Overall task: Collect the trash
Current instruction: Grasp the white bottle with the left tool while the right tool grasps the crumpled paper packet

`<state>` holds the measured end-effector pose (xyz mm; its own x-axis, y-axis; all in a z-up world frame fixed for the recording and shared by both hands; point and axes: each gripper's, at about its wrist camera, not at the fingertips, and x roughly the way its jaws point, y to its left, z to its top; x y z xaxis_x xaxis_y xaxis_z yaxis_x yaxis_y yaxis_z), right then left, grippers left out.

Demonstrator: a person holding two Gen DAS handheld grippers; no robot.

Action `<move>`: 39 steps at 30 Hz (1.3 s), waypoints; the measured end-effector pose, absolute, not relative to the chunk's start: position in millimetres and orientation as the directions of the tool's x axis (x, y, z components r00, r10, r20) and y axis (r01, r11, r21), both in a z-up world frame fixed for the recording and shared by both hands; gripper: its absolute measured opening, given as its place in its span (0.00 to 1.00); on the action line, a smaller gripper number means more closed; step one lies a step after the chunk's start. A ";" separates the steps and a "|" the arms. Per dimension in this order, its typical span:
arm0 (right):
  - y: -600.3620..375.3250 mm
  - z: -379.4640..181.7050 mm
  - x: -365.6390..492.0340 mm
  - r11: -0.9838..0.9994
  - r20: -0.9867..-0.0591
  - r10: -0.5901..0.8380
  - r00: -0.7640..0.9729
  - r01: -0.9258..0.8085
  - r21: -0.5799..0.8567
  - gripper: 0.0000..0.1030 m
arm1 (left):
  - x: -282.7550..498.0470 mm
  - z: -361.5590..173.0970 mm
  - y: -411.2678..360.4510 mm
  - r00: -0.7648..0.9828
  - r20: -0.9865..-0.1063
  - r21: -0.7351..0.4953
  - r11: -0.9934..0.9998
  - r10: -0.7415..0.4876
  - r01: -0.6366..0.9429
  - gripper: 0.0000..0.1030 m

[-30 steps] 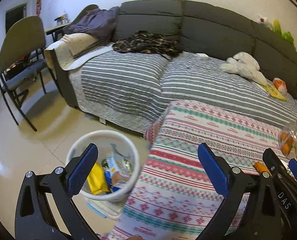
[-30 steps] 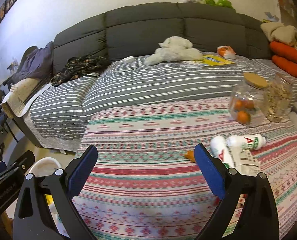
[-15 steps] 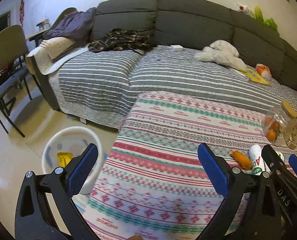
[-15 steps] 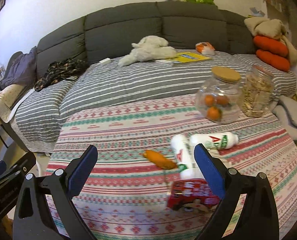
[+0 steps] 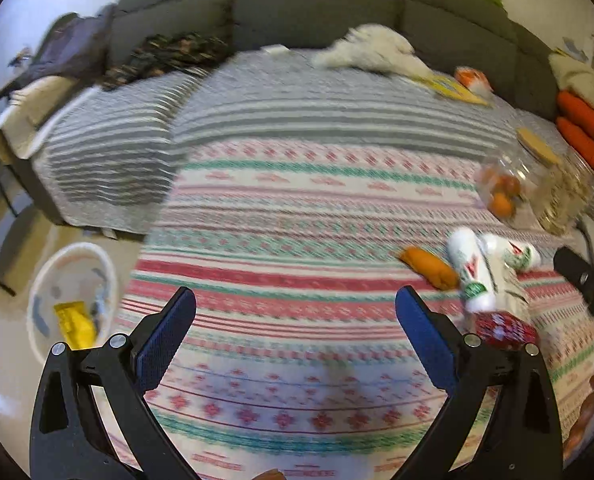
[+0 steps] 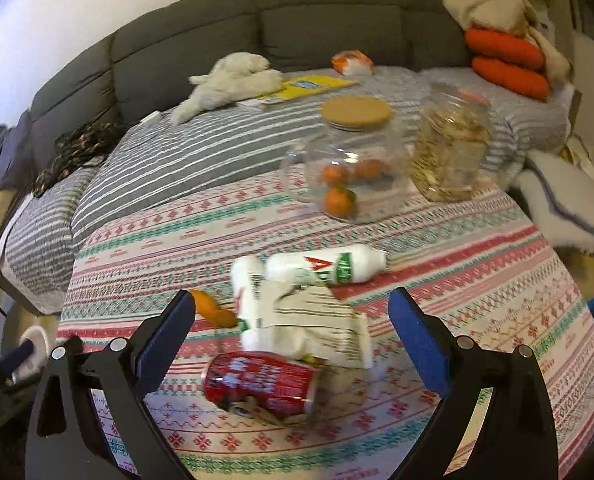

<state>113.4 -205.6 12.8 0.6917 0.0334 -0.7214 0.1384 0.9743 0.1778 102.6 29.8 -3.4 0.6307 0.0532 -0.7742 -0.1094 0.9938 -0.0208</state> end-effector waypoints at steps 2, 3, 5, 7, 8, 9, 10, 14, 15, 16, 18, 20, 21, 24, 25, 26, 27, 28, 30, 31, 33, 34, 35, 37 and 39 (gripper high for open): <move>-219.4 14.9 113.9 0.968 -0.724 0.024 0.690 0.165 0.190 0.92 | 109.9 -8.8 17.1 0.614 -0.789 -0.026 0.997 0.024 -0.072 0.93; -226.4 16.2 114.5 0.965 -0.723 0.017 0.690 0.178 0.193 0.92 | 116.0 -10.3 8.1 0.603 -0.798 -0.029 0.998 0.006 -0.047 0.93; -240.7 19.1 115.2 0.959 -0.724 0.000 0.690 0.205 0.195 0.92 | 126.6 -11.3 -4.1 0.582 -0.813 -0.041 0.999 -0.023 -0.017 0.93; -254.6 21.2 115.7 0.951 -0.726 -0.007 0.688 0.228 0.207 0.92 | 139.2 -9.9 -18.1 0.563 -0.825 -0.056 0.998 -0.052 0.010 0.93; -262.5 22.2 116.2 0.946 -0.726 -0.008 0.687 0.240 0.217 0.92 | 143.9 -8.6 -24.3 0.560 -0.827 -0.057 0.998 -0.058 0.019 0.93; -271.4 23.3 116.5 0.939 -0.727 -0.012 0.686 0.258 0.228 0.92 | 148.4 -7.5 -30.2 0.555 -0.829 -0.056 0.998 -0.062 0.028 0.93; -278.6 24.0 116.5 0.932 -0.728 -0.015 0.686 0.274 0.239 0.92 | 155.9 -7.3 -40.2 0.540 -0.839 -0.053 0.998 -0.069 0.045 0.93; -310.1 26.5 115.3 0.891 -0.733 -0.011 0.680 0.339 0.301 0.92 | 175.9 -15.4 -70.9 0.462 -0.882 -0.056 0.993 -0.097 0.102 0.93; -316.9 26.5 114.9 0.881 -0.735 -0.008 0.678 0.352 0.316 0.92 | 180.7 -16.3 -78.6 0.454 -0.885 -0.058 0.992 -0.101 0.109 0.93; -325.3 26.7 114.4 0.868 -0.736 -0.003 0.677 0.367 0.334 0.92 | 184.8 -17.1 -85.0 0.449 -0.887 -0.059 0.991 -0.107 0.120 0.93; -335.0 27.2 114.4 0.853 -0.738 0.001 0.675 0.385 0.353 0.92 | 194.7 -19.0 -102.7 0.426 -0.895 -0.062 0.983 -0.131 0.171 0.93; -347.8 29.1 113.1 0.836 -0.737 -0.002 0.676 0.405 0.370 0.92 | 205.1 -22.0 -127.0 0.400 -0.904 -0.051 0.967 -0.151 0.249 0.93; -355.4 30.7 111.7 0.825 -0.733 -0.005 0.680 0.417 0.381 0.92 | 208.5 -24.0 -138.2 0.392 -0.907 -0.036 0.958 -0.151 0.286 0.93; -378.5 34.5 107.9 0.791 -0.727 -0.017 0.687 0.454 0.411 0.92 | 213.4 -35.5 -175.5 0.370 -0.920 0.037 0.911 -0.129 0.411 0.93; -385.1 34.7 107.2 0.781 -0.727 -0.017 0.687 0.462 0.419 0.92 | 214.4 -40.9 -187.6 0.366 -0.924 0.066 0.892 -0.115 0.448 0.93; -392.8 34.3 106.2 0.768 -0.728 -0.015 0.685 0.474 0.431 0.92 | 214.9 -45.4 -197.1 0.368 -0.924 0.094 0.877 -0.099 0.472 0.93; -398.4 32.7 105.9 0.758 -0.730 -0.010 0.683 0.482 0.440 0.92 | 215.2 -49.5 -204.9 0.376 -0.923 0.122 0.863 -0.083 0.490 0.92; -404.4 30.8 105.7 0.745 -0.735 -0.003 0.678 0.492 0.450 0.92 | 216.1 -54.6 -213.5 0.388 -0.920 0.159 0.846 -0.060 0.509 0.89; -410.5 27.9 106.5 0.733 -0.742 0.008 0.670 0.501 0.460 0.92 | 218.8 -66.7 -228.8 0.404 -0.915 0.227 0.807 -0.016 0.545 0.84; -412.1 26.5 107.2 0.731 -0.746 0.018 0.666 0.500 0.464 0.92 | 220.2 -71.3 -232.7 0.401 -0.916 0.240 0.795 -0.004 0.557 0.77; -412.5 26.0 108.8 0.739 -0.748 0.031 0.663 0.489 0.463 0.92 | 222.1 -79.3 -237.9 0.401 -0.916 0.268 0.776 0.021 0.571 0.63; -410.0 26.0 110.6 0.752 -0.750 0.041 0.660 0.474 0.458 0.92 | 222.2 -79.7 -237.9 0.409 -0.912 0.274 0.774 0.021 0.570 0.57; -407.7 25.7 112.3 0.762 -0.752 0.047 0.657 0.463 0.452 0.91 | 221.9 -77.4 -236.3 0.418 -0.908 0.268 0.779 0.009 0.567 0.54; -401.0 24.9 115.7 0.785 -0.758 0.056 0.650 0.440 0.435 0.92 | 221.7 -68.2 -227.2 0.433 -0.901 0.237 0.803 -0.030 0.548 0.46; -393.0 21.8 120.5 0.804 -0.766 0.069 0.640 0.419 0.422 0.92 | 220.5 -52.9 -210.6 0.456 -0.886 0.187 0.837 -0.082 0.515 0.44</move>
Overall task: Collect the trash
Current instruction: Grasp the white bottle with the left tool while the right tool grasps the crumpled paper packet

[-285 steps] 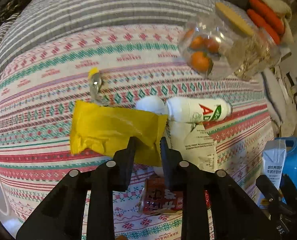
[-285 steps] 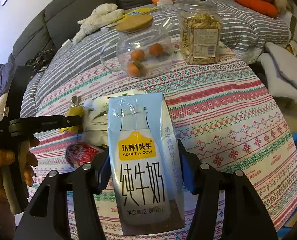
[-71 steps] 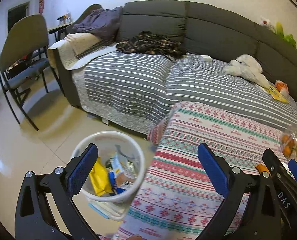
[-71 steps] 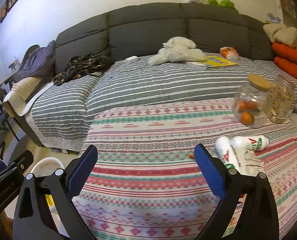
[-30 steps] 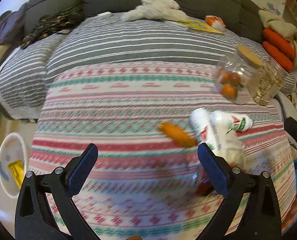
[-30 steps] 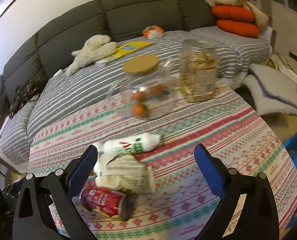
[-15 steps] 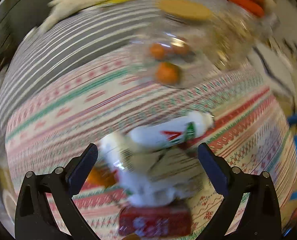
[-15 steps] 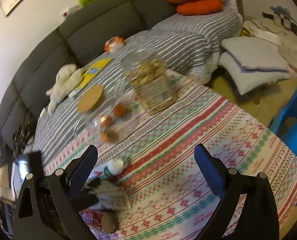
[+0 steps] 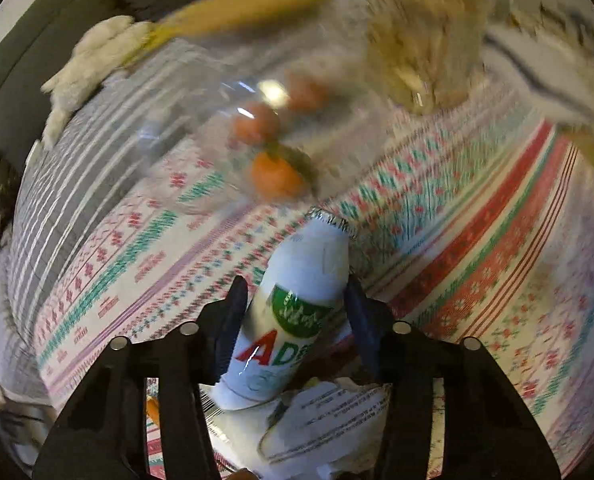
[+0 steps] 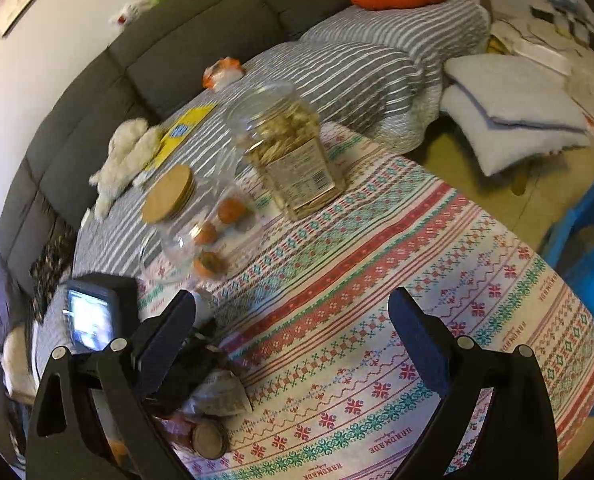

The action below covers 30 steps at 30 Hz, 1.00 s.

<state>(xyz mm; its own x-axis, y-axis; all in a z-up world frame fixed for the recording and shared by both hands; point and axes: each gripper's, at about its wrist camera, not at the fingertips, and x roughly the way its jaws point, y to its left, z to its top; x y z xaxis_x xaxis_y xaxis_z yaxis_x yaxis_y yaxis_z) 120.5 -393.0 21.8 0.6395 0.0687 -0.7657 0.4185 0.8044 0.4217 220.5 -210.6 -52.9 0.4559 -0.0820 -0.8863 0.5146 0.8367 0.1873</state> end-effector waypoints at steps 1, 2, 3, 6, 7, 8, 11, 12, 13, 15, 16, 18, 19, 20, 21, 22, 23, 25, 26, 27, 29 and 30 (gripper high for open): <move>-388.1 18.2 124.4 0.813 -0.773 0.086 0.629 0.404 0.419 0.92 | 219.0 -42.8 -199.1 0.472 -0.875 0.159 0.855 -0.109 0.493 0.43; -384.9 15.1 127.1 0.818 -0.778 0.097 0.620 0.395 0.417 0.92 | 217.7 -34.3 -189.3 0.486 -0.864 0.136 0.870 -0.130 0.474 0.42; -381.1 11.4 129.7 0.823 -0.785 0.109 0.610 0.387 0.415 0.92 | 215.5 -22.6 -174.9 0.505 -0.849 0.105 0.888 -0.154 0.447 0.39; -363.2 -5.0 141.0 0.845 -0.810 0.148 0.568 0.352 0.402 0.92 | 209.7 5.7 -137.7 0.548 -0.808 0.012 0.925 -0.215 0.380 0.37; -356.1 -10.7 144.7 0.852 -0.817 0.163 0.553 0.338 0.399 0.91 | 213.5 13.3 -133.3 0.560 -0.797 -0.012 0.932 -0.228 0.362 0.37; -345.1 -18.6 150.2 0.864 -0.826 0.184 0.532 0.314 0.395 0.91 | 209.6 21.7 -123.3 0.571 -0.785 -0.037 0.938 -0.241 0.345 0.37; -313.8 -37.3 164.8 0.898 -0.850 0.248 0.465 0.219 0.382 0.91 | 191.8 44.1 -92.1 0.600 -0.752 -0.102 0.947 -0.273 0.304 0.37; -303.4 -43.0 169.8 0.903 -0.856 0.272 0.440 0.190 0.385 0.91 | 184.8 48.1 -81.2 0.605 -0.744 -0.118 0.948 -0.282 0.297 0.37; -291.1 -49.4 174.8 0.903 -0.856 0.305 0.417 0.159 0.399 0.91 | 178.7 51.3 -73.6 0.612 -0.738 -0.129 0.949 -0.286 0.287 0.37; -272.6 -56.6 181.2 0.899 -0.856 0.346 0.383 0.124 0.419 0.91 | 165.9 53.6 -58.8 0.621 -0.730 -0.141 0.952 -0.286 0.273 0.37; -264.8 -58.9 183.5 0.898 -0.855 0.361 0.371 0.108 0.426 0.91 | 156.7 55.3 -45.7 0.624 -0.727 -0.152 0.952 -0.289 0.264 0.37; -244.1 -63.4 188.8 0.903 -0.859 0.380 0.343 0.062 0.424 0.91 | 146.1 55.2 -32.7 0.626 -0.724 -0.167 0.954 -0.290 0.248 0.37; -232.5 -66.1 191.4 0.913 -0.868 0.373 0.327 0.037 0.406 0.91 | 139.8 55.2 -23.4 0.626 -0.724 -0.178 0.955 -0.291 0.238 0.37; -226.5 -68.4 193.0 0.922 -0.877 0.360 0.319 0.024 0.387 0.91 | 135.0 54.2 -16.0 0.625 -0.724 -0.187 0.955 -0.292 0.229 0.37; -222.7 -71.0 193.9 0.932 -0.887 0.337 0.314 0.020 0.361 0.91 | 131.5 52.5 -10.5 0.625 -0.724 -0.195 0.956 -0.292 0.220 0.37; -220.0 -73.4 194.7 0.940 -0.896 0.317 0.310 0.023 0.340 0.91 | 127.0 50.5 -4.2 0.624 -0.725 -0.205 0.956 -0.292 0.209 0.37; -219.1 -76.8 194.9 0.944 -0.903 0.307 0.300 0.027 0.330 0.88 | 123.9 48.8 2.0 0.623 -0.726 -0.211 0.956 -0.292 0.202 0.37; -220.2 -75.1 194.5 0.942 -0.898 0.314 0.307 0.015 0.334 0.77 | 116.5 47.8 11.7 0.631 -0.722 -0.215 0.959 -0.283 0.184 0.37; -223.4 -72.2 194.1 0.934 -0.889 0.337 0.309 0.008 0.357 0.65 | 115.0 47.5 15.5 0.634 -0.719 -0.221 0.959 -0.284 0.180 0.37; -226.4 -69.4 192.9 0.928 -0.882 0.350 0.315 0.012 0.373 0.62 | 113.6 46.4 19.5 0.635 -0.716 -0.234 0.957 -0.290 0.173 0.37; -236.2 -66.5 192.2 0.931 -0.883 0.333 0.331 0.035 0.364 0.56 | 112.0 43.8 27.4 0.639 -0.706 -0.264 0.951 -0.303 0.159 0.37; -240.3 -66.0 191.0 0.934 -0.884 0.318 0.342 0.045 0.353 0.56 | 112.3 42.5 29.1 0.641 -0.703 -0.275 0.949 -0.308 0.154 0.37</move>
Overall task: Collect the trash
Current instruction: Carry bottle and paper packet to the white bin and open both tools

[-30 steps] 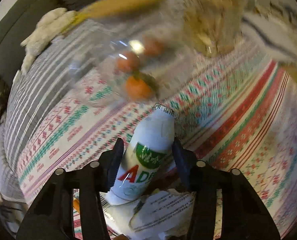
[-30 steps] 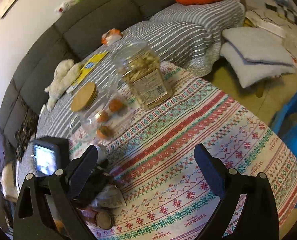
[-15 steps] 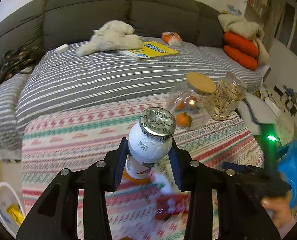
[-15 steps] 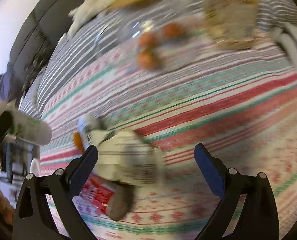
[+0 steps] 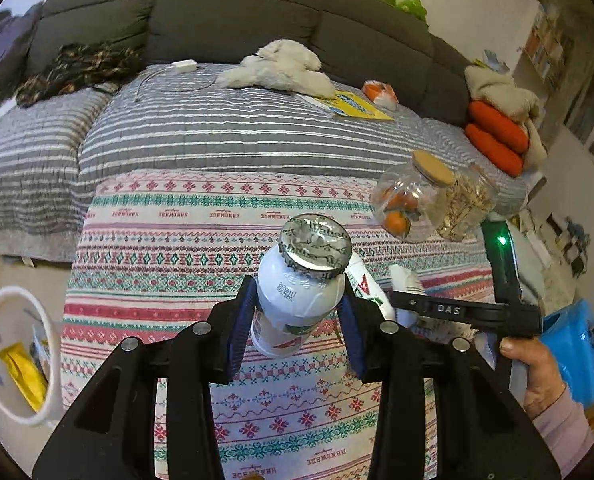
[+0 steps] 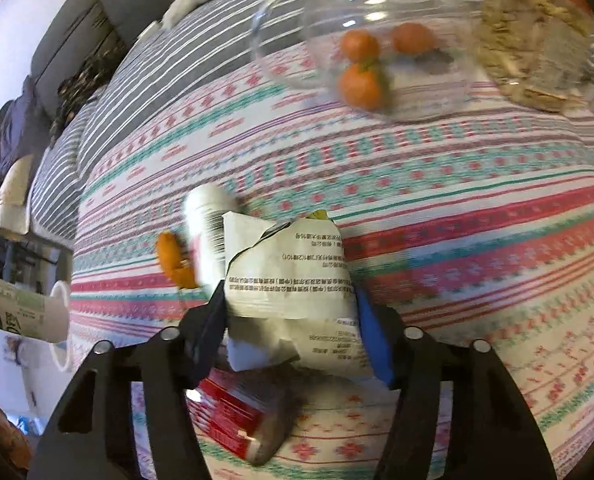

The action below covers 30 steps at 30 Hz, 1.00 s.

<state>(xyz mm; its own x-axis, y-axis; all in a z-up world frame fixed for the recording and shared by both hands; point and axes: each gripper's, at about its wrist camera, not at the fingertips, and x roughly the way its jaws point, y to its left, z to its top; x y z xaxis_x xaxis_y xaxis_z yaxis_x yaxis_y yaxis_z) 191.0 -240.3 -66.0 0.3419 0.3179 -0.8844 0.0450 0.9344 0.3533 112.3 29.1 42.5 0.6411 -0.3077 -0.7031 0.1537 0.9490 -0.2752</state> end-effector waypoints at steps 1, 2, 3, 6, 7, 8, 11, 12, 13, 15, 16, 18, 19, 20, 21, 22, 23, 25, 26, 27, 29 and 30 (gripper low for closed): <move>-246.4 -65.3 189.7 0.935 -0.883 0.307 0.355 0.063 0.350 0.55 | 112.7 40.3 31.8 0.643 -0.698 -0.293 0.945 -0.315 0.145 0.37; -250.2 -63.6 189.1 0.932 -0.880 0.304 0.365 0.075 0.353 0.54 | 111.3 38.3 33.8 0.646 -0.693 -0.305 0.942 -0.319 0.138 0.37; -256.5 -60.2 188.3 0.929 -0.873 0.302 0.383 0.088 0.360 0.54 | 111.0 36.5 35.6 0.648 -0.691 -0.313 0.941 -0.321 0.132 0.37; -272.6 -41.4 185.4 0.918 -0.834 0.287 0.471 0.114 0.380 0.53 | 111.5 31.7 41.2 0.652 -0.691 -0.318 0.941 -0.312 0.113 0.37; -277.5 -34.8 184.6 0.912 -0.816 0.287 0.502 0.120 0.393 0.53 | 111.1 31.5 43.5 0.655 -0.689 -0.324 0.940 -0.311 0.106 0.37; -282.6 -26.2 182.3 0.904 -0.794 0.284 0.537 0.126 0.408 0.53 | 111.5 31.9 46.3 0.660 -0.684 -0.331 0.939 -0.310 0.097 0.37; -286.2 -5.4 176.7 0.894 -0.738 0.254 0.625 0.141 0.426 0.53 | 110.6 35.3 53.0 0.683 -0.670 -0.327 0.942 -0.291 0.080 0.37; -285.0 0.2 174.4 0.895 -0.726 0.239 0.645 0.144 0.422 0.53 | 109.8 37.0 54.5 0.691 -0.664 -0.325 0.943 -0.286 0.078 0.37; -282.0 5.7 172.1 0.900 -0.715 0.221 0.664 0.144 0.412 0.53 | 108.8 39.3 56.5 0.699 -0.657 -0.326 0.942 -0.283 0.075 0.37; -269.3 13.2 170.4 0.913 -0.697 0.191 0.691 0.137 0.385 0.53 | 107.0 42.4 59.5 0.710 -0.647 -0.326 0.943 -0.278 0.072 0.37; -263.0 16.9 167.0 0.919 -0.687 0.182 0.704 0.127 0.373 0.53 | 105.6 44.9 61.3 0.718 -0.640 -0.325 0.943 -0.273 0.069 0.37; -244.9 26.0 162.1 0.932 -0.661 0.170 0.731 0.099 0.349 0.53 | 103.0 49.1 65.5 0.730 -0.628 -0.329 0.942 -0.269 0.064 0.37; -239.3 30.7 158.7 0.936 -0.649 0.169 0.742 0.085 0.341 0.54 | 101.9 51.0 67.6 0.734 -0.623 -0.333 0.941 -0.270 0.064 0.37; -230.8 35.4 155.0 0.940 -0.634 0.171 0.754 0.068 0.335 0.54 | 101.2 52.4 69.9 0.737 -0.619 -0.336 0.940 -0.271 0.064 0.37; -225.4 39.6 150.0 0.941 -0.623 0.178 0.762 0.053 0.334 0.54 | 100.2 53.8 71.7 0.740 -0.615 -0.338 0.939 -0.271 0.063 0.37; -218.7 42.4 147.4 0.941 -0.613 0.188 0.767 0.039 0.337 0.54 | 99.0 55.1 74.5 0.743 -0.612 -0.339 0.939 -0.269 0.060 0.37; -209.9 45.0 144.0 0.940 -0.604 0.203 0.771 0.019 0.341 0.54 | 98.2 55.9 76.7 0.744 -0.611 -0.342 0.938 -0.269 0.058 0.37; -198.7 48.4 138.6 0.939 -0.591 0.224 0.775 -0.010 0.343 0.54 | 95.5 56.8 82.4 0.744 -0.610 -0.352 0.935 -0.273 0.054 0.37; -190.5 50.4 135.2 0.938 -0.584 0.239 0.776 -0.030 0.344 0.54 | 94.0 57.8 85.0 0.746 -0.609 -0.353 0.934 -0.271 0.052 0.37; -184.0 51.7 132.3 0.938 -0.579 0.249 0.776 -0.044 0.345 0.54 | 92.2 59.3 87.8 0.749 -0.606 -0.354 0.934 -0.268 0.048 0.37; -169.6 54.7 127.2 0.935 -0.570 0.272 0.775 -0.074 0.347 0.54 | 88.8 61.9 94.1 0.755 -0.600 -0.356 0.933 -0.266 0.045 0.37; -162.6 56.1 124.8 0.933 -0.565 0.286 0.774 -0.090 0.348 0.54 | 87.2 63.3 97.7 0.758 -0.597 -0.357 0.933 -0.263 0.042 0.37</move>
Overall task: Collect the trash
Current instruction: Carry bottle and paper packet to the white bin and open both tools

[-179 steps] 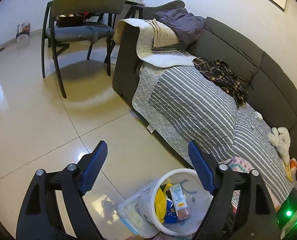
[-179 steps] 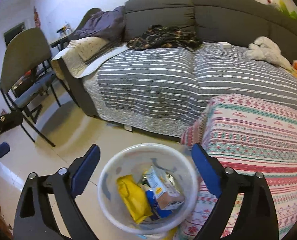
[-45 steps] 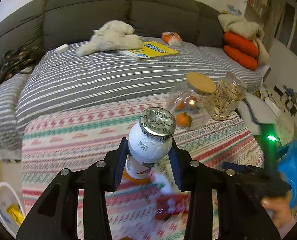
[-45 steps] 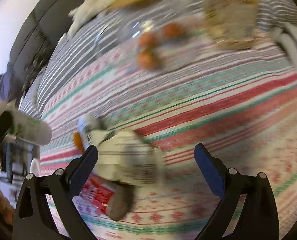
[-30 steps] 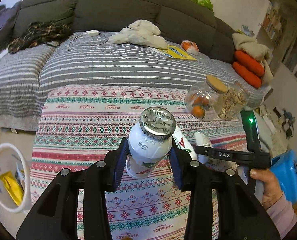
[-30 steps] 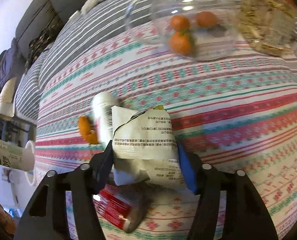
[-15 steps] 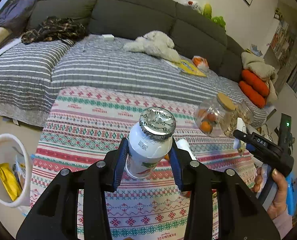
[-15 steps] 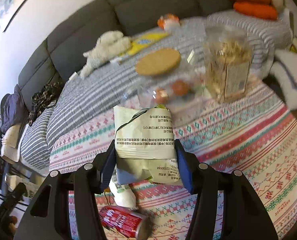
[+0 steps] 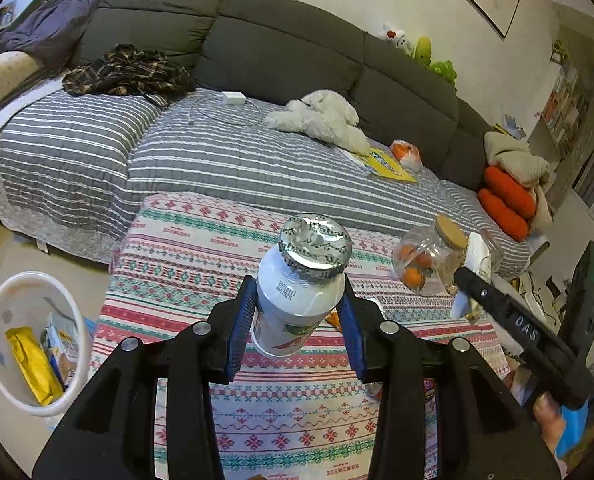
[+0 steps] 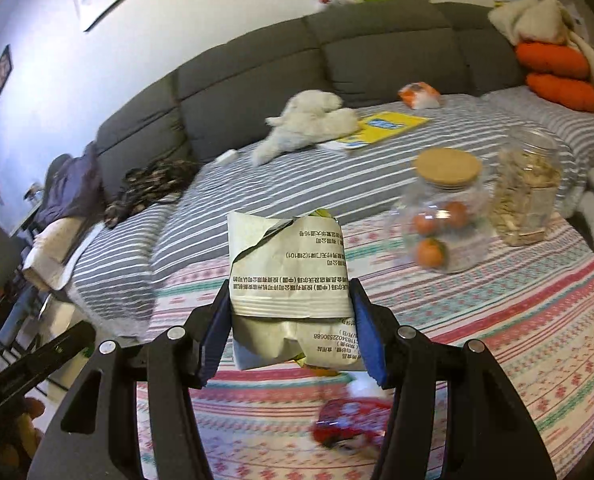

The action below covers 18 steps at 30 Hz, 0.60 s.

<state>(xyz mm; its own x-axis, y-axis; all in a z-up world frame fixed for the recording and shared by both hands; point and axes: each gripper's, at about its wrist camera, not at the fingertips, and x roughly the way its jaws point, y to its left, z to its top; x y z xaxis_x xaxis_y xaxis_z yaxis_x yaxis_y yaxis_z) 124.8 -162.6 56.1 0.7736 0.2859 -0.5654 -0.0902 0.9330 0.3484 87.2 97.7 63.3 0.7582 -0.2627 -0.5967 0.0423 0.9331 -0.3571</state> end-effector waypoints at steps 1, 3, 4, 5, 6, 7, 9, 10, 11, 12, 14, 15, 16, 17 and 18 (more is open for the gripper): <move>-154.3 57.8 122.2 0.931 -0.560 0.300 0.772 -0.109 0.348 0.54 | 84.8 65.1 103.0 0.763 -0.593 -0.358 0.933 -0.257 0.036 0.37; -140.8 60.9 117.0 0.931 -0.551 0.312 0.774 -0.134 0.339 0.54 | 81.8 67.4 112.1 0.769 -0.589 -0.365 0.931 -0.249 0.022 0.37; -133.3 62.9 113.9 0.931 -0.544 0.317 0.777 -0.147 0.333 0.54 | 80.1 68.5 118.7 0.771 -0.588 -0.370 0.929 -0.244 0.012 0.37; -128.6 64.0 112.3 0.931 -0.540 0.321 0.778 -0.156 0.329 0.54 | 78.6 69.4 124.6 0.772 -0.588 -0.373 0.928 -0.240 0.004 0.37; -122.3 65.3 110.3 0.931 -0.535 0.328 0.779 -0.168 0.325 0.54 | 77.0 70.1 129.8 0.774 -0.587 -0.376 0.927 -0.235 -0.004 0.37; -116.5 66.5 108.6 0.930 -0.531 0.333 0.779 -0.179 0.321 0.54 | 75.0 71.1 136.4 0.777 -0.586 -0.380 0.925 -0.230 -0.013 0.37; -102.2 69.4 104.2 0.928 -0.520 0.348 0.781 -0.206 0.311 0.54 | 72.1 73.2 147.6 0.782 -0.583 -0.385 0.922 -0.221 -0.026 0.37; -95.5 70.7 102.0 0.925 -0.513 0.357 0.781 -0.221 0.308 0.54 | 70.0 74.4 154.8 0.785 -0.580 -0.389 0.921 -0.216 -0.034 0.37; -90.1 71.7 100.0 0.922 -0.504 0.367 0.782 -0.236 0.306 0.54 | 68.1 75.2 160.5 0.787 -0.579 -0.391 0.919 -0.211 -0.041 0.37; -84.7 72.7 98.1 0.919 -0.496 0.378 0.782 -0.251 0.304 0.54 | 66.4 75.9 164.4 0.789 -0.578 -0.391 0.919 -0.207 -0.046 0.37; -71.7 74.1 93.8 0.910 -0.482 0.403 0.778 -0.285 0.301 0.54 | 62.5 76.5 177.7 0.793 -0.580 -0.385 0.921 -0.187 -0.065 0.37; -65.9 74.8 91.6 0.906 -0.478 0.414 0.775 -0.298 0.300 0.54 | 61.2 76.9 182.8 0.794 -0.581 -0.382 0.921 -0.179 -0.072 0.37; -60.5 74.0 90.6 0.902 -0.477 0.424 0.770 -0.310 0.302 0.54 | 59.3 76.7 189.7 0.795 -0.583 -0.379 0.922 -0.167 -0.084 0.37; -53.5 72.9 89.3 0.897 -0.477 0.436 0.763 -0.322 0.304 0.54 | 57.4 76.3 197.1 0.796 -0.586 -0.378 0.921 -0.156 -0.098 0.37; -47.6 71.5 88.7 0.893 -0.479 0.444 0.757 -0.329 0.308 0.54 | 56.4 76.4 203.1 0.795 -0.587 -0.378 0.920 -0.149 -0.107 0.37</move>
